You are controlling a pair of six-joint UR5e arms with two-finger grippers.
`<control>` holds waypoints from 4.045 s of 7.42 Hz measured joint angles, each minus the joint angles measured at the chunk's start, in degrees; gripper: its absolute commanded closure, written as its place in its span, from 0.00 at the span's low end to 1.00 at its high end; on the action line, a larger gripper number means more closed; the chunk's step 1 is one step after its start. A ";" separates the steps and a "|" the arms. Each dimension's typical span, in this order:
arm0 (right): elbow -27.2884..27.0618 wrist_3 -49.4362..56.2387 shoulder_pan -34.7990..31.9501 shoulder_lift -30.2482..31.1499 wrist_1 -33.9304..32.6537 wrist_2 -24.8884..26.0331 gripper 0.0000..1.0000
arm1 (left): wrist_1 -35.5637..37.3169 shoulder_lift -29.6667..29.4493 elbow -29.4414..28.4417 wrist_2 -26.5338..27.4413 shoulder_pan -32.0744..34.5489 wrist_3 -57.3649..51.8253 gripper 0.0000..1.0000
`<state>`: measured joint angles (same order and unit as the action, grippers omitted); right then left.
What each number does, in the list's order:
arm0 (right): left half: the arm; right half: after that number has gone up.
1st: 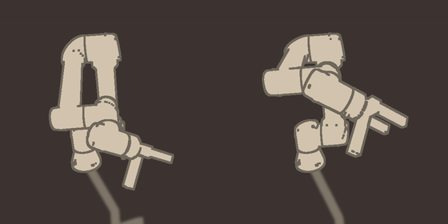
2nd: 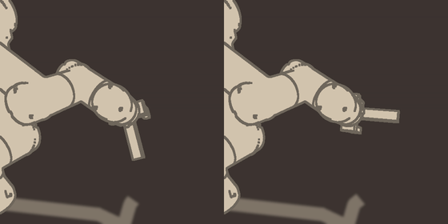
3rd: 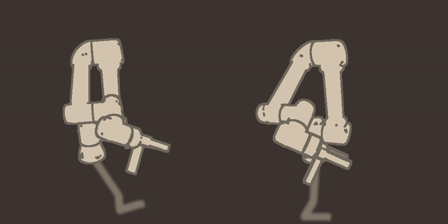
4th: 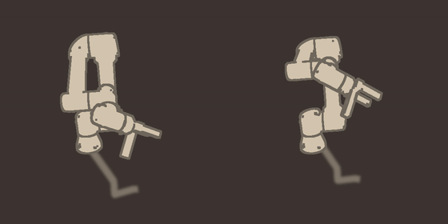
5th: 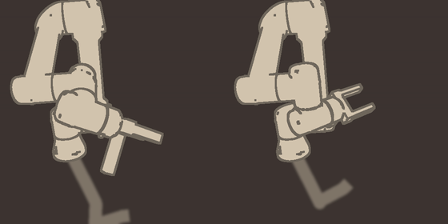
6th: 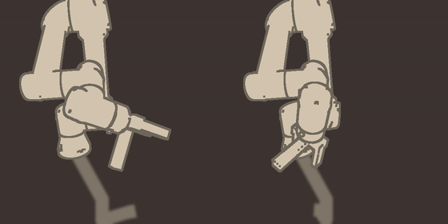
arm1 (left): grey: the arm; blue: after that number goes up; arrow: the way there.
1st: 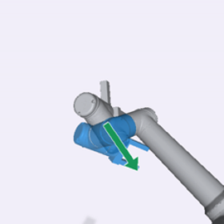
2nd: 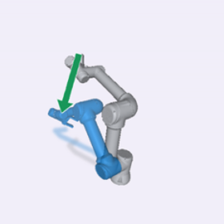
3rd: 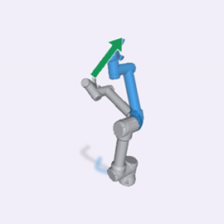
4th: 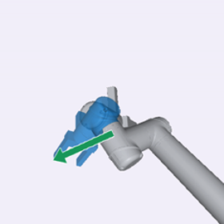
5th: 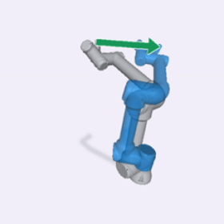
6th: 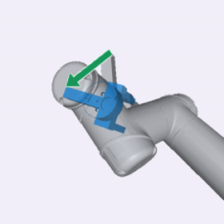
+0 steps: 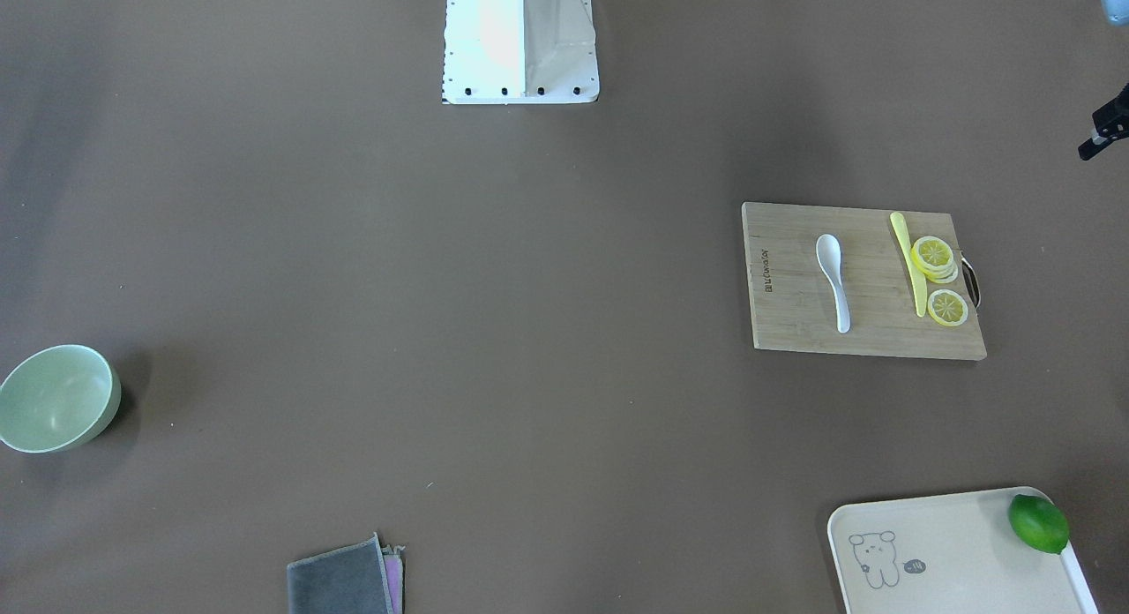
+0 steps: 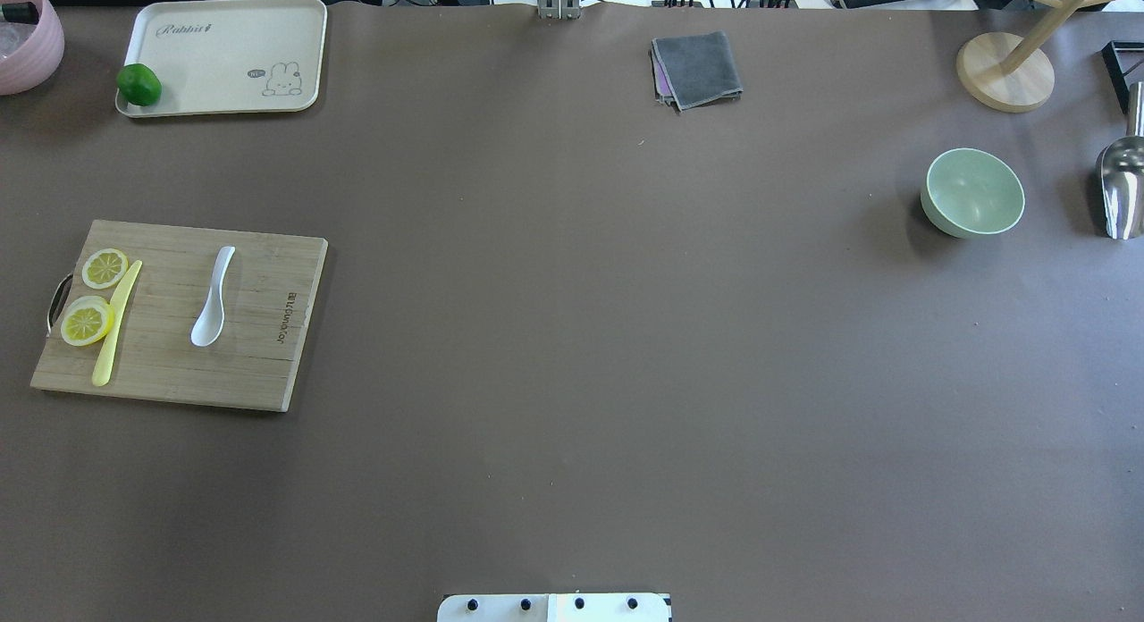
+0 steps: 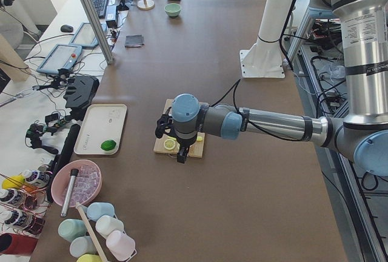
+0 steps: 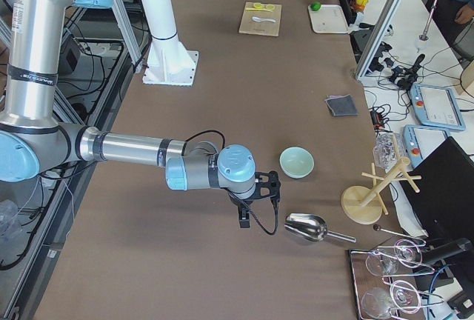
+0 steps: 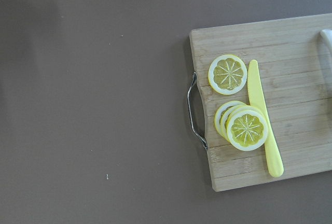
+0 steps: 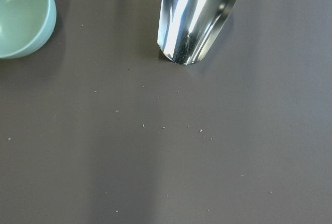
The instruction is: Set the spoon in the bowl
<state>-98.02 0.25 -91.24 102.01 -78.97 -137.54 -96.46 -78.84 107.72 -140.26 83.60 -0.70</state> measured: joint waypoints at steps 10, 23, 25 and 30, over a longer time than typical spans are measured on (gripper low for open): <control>21.53 -40.70 20.35 -21.87 19.08 1.85 0.09 | -4.80 0.76 0.53 -0.83 -0.05 -0.14 0.02; 5.26 -78.25 35.06 -27.22 19.26 5.40 1.00 | -5.59 -1.96 -0.09 -0.93 -1.33 8.91 0.03; -4.41 -90.34 47.56 -30.07 13.31 13.95 1.00 | -7.83 -7.01 -0.01 -0.75 -7.23 23.26 0.02; -3.23 -96.01 64.91 -40.66 5.10 29.52 0.71 | -17.22 -13.50 -3.10 10.96 -28.32 51.66 0.17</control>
<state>-101.26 -95.76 -26.33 61.35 -73.88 -108.02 -113.68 -92.34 104.62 -129.30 55.28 50.96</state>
